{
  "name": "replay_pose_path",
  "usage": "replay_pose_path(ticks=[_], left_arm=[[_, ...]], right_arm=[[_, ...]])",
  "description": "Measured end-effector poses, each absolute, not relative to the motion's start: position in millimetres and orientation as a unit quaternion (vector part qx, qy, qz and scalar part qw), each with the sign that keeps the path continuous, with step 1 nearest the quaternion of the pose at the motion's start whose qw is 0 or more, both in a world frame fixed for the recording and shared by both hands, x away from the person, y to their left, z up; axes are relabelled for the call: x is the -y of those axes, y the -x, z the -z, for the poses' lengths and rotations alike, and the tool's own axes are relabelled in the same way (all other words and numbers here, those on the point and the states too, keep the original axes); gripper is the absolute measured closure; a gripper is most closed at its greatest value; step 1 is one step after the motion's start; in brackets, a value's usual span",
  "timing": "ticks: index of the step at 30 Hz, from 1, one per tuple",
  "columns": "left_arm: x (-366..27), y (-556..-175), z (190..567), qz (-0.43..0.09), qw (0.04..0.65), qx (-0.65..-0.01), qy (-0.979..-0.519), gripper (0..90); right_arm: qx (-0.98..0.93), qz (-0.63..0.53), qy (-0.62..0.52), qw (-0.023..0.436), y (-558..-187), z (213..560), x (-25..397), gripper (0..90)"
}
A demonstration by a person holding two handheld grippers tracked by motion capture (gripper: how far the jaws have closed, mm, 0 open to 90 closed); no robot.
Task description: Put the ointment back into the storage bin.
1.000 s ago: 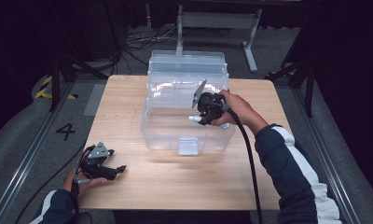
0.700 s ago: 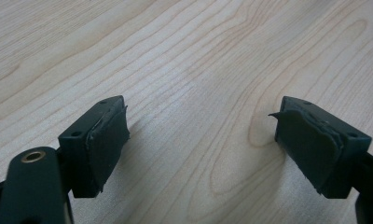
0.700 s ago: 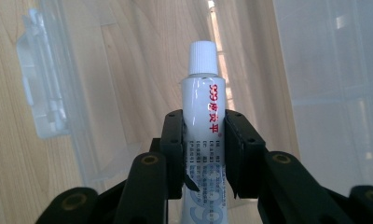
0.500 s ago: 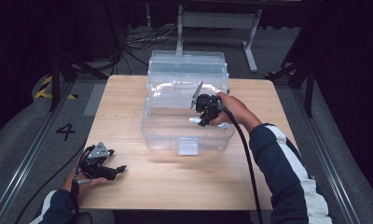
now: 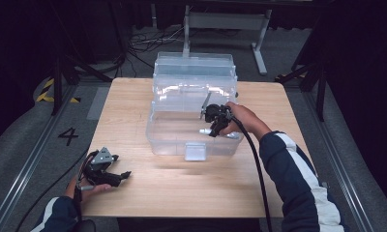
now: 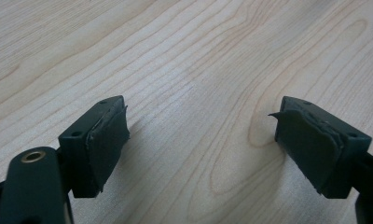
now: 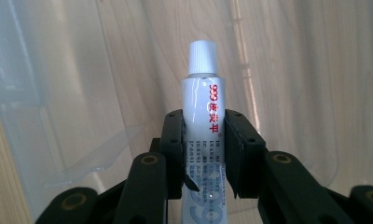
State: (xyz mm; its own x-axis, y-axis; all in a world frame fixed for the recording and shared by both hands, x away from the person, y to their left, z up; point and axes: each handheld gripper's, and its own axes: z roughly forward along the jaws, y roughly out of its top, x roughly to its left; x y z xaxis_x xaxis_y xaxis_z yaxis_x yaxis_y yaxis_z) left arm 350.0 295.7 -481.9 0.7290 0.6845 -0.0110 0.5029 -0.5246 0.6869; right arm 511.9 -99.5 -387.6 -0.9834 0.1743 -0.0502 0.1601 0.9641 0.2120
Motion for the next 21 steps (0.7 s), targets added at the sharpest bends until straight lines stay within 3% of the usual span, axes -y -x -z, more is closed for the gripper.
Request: replay_pose_path(ticks=[21], left_arm=[[-295.7,-349.9,481.9,-0.131,0.346,-0.344,-0.863,17.3]], right_arm=[[-0.992,-0.092,-0.079,0.02,-511.4,396.0,99.4,67.4]])
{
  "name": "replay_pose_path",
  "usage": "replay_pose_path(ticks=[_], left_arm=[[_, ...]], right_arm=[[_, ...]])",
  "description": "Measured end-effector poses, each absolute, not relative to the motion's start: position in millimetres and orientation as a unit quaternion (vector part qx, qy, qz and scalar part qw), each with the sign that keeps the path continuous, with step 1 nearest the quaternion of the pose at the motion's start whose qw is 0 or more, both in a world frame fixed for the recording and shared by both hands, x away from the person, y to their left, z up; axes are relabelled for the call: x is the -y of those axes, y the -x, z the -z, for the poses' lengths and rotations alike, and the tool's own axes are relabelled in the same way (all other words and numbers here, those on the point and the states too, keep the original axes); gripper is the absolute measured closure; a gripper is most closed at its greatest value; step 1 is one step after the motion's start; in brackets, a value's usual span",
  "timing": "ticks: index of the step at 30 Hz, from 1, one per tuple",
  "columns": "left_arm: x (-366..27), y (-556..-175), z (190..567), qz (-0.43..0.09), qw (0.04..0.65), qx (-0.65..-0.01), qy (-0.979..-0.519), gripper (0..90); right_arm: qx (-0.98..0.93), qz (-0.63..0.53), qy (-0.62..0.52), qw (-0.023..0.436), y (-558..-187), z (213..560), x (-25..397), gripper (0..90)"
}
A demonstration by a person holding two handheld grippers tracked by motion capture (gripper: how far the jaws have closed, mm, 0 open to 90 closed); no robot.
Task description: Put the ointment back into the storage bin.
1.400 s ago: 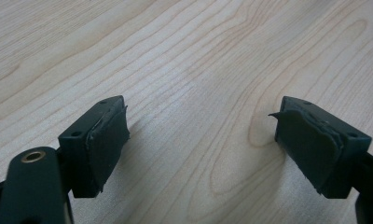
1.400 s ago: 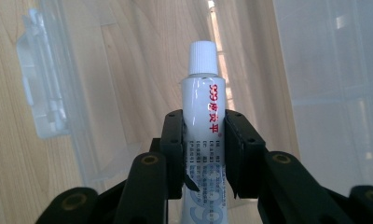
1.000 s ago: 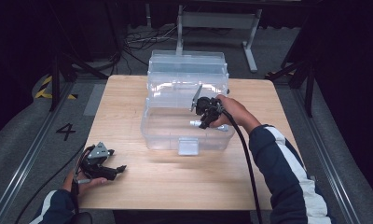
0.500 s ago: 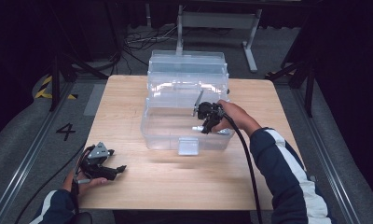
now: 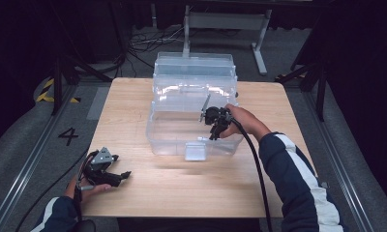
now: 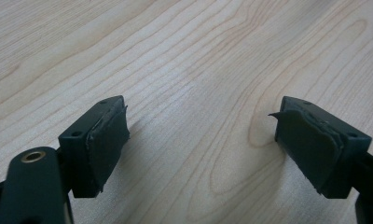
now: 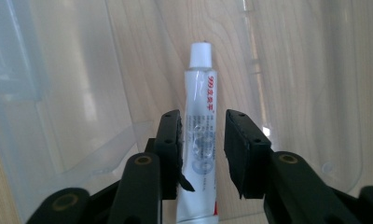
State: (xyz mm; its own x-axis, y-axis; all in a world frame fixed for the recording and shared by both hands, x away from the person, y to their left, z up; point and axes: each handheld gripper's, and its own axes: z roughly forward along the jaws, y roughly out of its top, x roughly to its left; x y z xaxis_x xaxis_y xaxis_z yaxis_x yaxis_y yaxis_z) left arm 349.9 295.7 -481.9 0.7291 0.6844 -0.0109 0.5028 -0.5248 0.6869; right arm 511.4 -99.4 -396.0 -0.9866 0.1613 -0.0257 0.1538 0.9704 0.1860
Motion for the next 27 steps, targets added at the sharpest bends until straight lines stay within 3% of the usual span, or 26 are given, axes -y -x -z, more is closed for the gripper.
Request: replay_pose_path(ticks=[16,27], left_arm=[[-295.7,-350.0,481.9,-0.131,0.345,-0.344,-0.863,17.3],[-295.4,-350.0,481.8,-0.133,0.345,-0.345,-0.863,17.3]], right_arm=[[-0.988,-0.126,-0.087,0.03,-509.5,385.6,106.6,65.4],[-0.969,-0.218,-0.103,0.059,-503.1,364.0,123.5,64.1]])
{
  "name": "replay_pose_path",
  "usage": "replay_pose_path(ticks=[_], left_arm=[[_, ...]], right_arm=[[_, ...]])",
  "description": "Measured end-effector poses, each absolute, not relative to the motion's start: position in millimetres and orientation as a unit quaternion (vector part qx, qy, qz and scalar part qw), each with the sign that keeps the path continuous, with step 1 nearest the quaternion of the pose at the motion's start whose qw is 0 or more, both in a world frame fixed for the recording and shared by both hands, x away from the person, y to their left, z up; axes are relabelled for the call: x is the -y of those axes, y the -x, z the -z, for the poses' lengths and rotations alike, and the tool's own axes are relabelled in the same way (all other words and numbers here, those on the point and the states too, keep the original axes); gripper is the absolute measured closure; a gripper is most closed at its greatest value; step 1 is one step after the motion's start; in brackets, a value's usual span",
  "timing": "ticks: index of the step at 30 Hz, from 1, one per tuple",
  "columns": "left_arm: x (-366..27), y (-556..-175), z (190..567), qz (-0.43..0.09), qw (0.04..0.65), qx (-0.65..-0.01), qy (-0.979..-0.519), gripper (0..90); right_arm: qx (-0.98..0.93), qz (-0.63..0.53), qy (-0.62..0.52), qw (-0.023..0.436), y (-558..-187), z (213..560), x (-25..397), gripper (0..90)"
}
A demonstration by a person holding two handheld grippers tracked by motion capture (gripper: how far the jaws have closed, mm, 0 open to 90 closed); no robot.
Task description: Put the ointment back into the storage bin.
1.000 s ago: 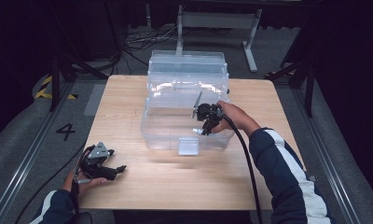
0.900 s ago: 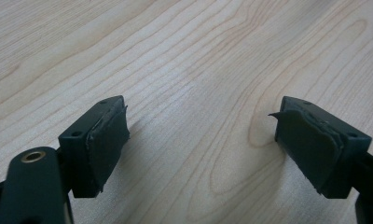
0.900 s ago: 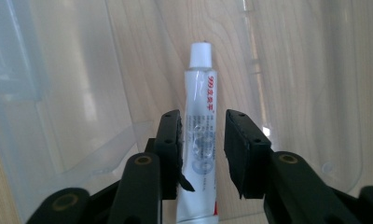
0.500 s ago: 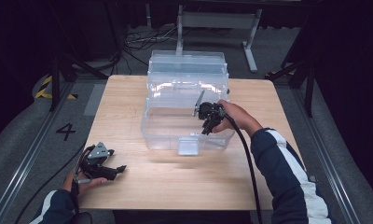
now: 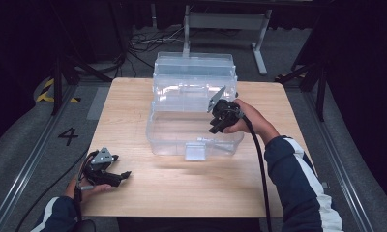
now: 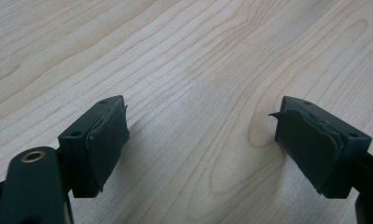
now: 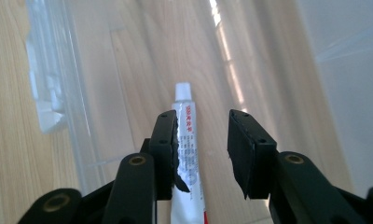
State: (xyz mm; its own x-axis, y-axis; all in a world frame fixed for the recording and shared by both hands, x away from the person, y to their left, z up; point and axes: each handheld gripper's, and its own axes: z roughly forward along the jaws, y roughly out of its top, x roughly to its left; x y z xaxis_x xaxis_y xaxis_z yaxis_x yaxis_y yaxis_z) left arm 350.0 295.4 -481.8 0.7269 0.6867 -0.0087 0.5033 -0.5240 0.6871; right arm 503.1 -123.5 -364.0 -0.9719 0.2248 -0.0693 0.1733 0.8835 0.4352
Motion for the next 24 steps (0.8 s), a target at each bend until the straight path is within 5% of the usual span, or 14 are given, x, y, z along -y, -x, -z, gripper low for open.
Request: replay_pose_path(ticks=[24], left_arm=[[-272.2,-358.2,462.2,-0.129,0.332,-0.319,-0.878,22.6]], right_arm=[[-0.911,-0.358,-0.138,0.151,-493.4,329.3,168.8,59.1]])
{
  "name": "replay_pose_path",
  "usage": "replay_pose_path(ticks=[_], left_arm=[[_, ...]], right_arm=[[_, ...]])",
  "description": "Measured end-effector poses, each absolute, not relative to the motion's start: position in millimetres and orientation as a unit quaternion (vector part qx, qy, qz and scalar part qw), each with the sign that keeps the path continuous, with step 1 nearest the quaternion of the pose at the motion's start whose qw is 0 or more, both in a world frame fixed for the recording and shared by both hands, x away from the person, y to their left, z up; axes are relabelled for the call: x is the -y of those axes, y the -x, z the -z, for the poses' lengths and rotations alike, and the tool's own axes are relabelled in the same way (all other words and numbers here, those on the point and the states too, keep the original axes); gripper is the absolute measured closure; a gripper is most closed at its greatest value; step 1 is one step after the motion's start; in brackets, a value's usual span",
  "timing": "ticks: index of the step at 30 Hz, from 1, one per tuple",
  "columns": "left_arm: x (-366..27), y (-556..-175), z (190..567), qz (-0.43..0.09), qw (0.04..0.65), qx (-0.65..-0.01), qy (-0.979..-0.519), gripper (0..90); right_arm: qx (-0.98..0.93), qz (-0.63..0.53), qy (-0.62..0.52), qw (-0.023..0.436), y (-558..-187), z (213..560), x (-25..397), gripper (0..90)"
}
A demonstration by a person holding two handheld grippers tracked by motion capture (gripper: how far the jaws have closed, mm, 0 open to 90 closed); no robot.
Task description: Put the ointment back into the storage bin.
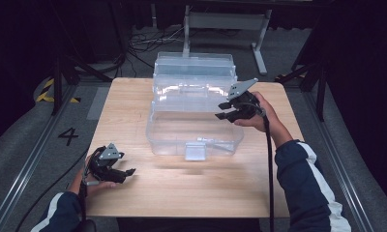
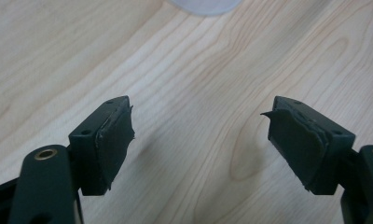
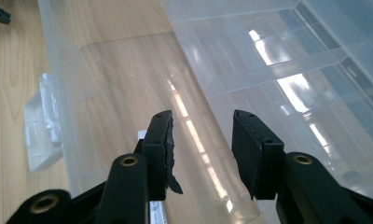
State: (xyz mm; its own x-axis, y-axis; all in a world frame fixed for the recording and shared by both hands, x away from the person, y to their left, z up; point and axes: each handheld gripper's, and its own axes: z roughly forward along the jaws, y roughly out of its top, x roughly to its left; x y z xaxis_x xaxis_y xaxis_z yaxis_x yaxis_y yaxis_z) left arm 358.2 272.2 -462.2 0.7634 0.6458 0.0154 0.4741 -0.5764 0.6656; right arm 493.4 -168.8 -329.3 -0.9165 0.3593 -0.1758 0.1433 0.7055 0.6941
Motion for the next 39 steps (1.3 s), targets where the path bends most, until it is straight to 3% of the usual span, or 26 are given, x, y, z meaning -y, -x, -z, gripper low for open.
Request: replay_pose_path(ticks=[20,39], left_arm=[[-238.6,-369.0,414.9,-0.158,0.354,-0.26,-0.884,24.2],[-204.9,-381.0,383.1,-0.174,0.381,-0.215,-0.882,26.0]], right_arm=[[-0.877,-0.397,-0.18,0.205,-522.5,309.2,183.2,47.9],[-0.863,-0.391,-0.223,0.228,-567.6,308.9,184.0,46.6]])
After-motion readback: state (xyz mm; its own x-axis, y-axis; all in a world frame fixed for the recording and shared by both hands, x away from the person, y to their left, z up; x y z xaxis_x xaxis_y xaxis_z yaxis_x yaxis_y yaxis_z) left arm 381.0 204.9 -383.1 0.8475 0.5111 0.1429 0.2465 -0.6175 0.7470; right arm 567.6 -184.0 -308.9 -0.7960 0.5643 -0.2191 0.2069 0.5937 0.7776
